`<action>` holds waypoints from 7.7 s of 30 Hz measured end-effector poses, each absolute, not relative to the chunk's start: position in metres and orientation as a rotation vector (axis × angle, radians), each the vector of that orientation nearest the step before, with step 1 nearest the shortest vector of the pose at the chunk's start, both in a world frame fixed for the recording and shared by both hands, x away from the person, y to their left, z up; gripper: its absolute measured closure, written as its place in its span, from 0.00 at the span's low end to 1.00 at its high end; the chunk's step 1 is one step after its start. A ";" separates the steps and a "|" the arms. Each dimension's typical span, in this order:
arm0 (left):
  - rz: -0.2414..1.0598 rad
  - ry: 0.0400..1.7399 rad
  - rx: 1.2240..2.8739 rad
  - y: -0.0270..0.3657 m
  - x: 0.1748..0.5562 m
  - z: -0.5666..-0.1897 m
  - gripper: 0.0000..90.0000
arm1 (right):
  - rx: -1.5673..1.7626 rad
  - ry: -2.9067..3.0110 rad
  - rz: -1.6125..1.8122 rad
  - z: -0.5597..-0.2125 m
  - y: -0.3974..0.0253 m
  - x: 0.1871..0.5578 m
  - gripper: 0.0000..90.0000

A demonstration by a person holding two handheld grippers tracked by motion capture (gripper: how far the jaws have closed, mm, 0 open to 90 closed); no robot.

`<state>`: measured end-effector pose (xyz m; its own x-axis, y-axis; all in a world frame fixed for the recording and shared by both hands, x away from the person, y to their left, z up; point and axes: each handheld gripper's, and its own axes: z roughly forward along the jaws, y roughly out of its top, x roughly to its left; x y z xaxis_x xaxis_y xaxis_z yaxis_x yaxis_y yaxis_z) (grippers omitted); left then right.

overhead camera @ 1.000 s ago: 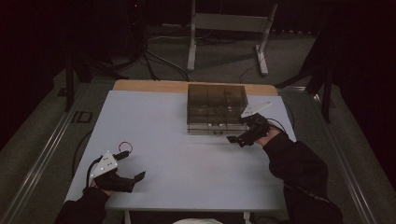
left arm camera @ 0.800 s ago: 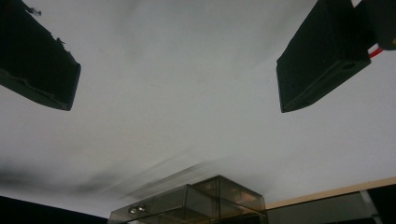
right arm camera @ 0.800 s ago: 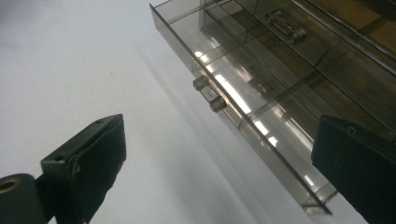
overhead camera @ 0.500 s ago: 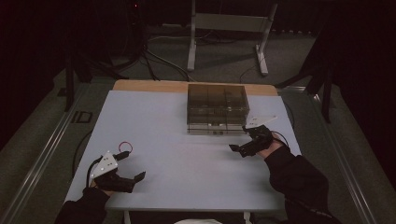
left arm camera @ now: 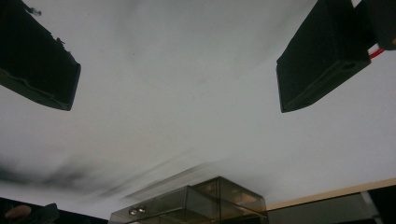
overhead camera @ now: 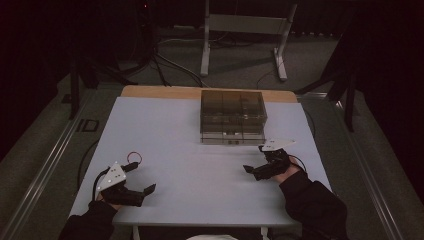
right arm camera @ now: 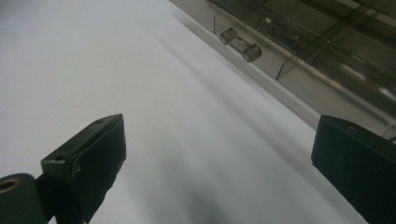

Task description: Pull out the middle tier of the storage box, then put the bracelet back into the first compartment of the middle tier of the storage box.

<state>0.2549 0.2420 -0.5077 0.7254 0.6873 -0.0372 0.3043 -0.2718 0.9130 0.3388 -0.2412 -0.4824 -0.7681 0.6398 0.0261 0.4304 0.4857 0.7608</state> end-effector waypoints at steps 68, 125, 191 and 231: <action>0.356 0.641 1.947 0.228 0.261 -0.480 0.01 | 0.916 2.367 1.207 -0.496 -0.244 0.308 0.04; 0.627 1.175 1.886 0.276 0.316 -0.468 0.01 | 0.898 2.366 1.225 -0.494 -0.244 0.306 0.04; 0.499 1.486 2.048 0.281 0.349 -0.514 1.00 | 0.888 2.378 1.220 -0.495 -0.244 0.305 0.04; 0.427 1.275 2.062 0.254 0.344 -0.477 1.00 | 0.889 2.377 1.230 -0.494 -0.244 0.304 0.04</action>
<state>0.3438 0.2545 -0.4766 0.4696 0.8803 -0.0675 0.6623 -0.3006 0.6863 0.3043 -0.2440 -0.4942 -0.7551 0.6557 0.0011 0.3796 0.4358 0.8161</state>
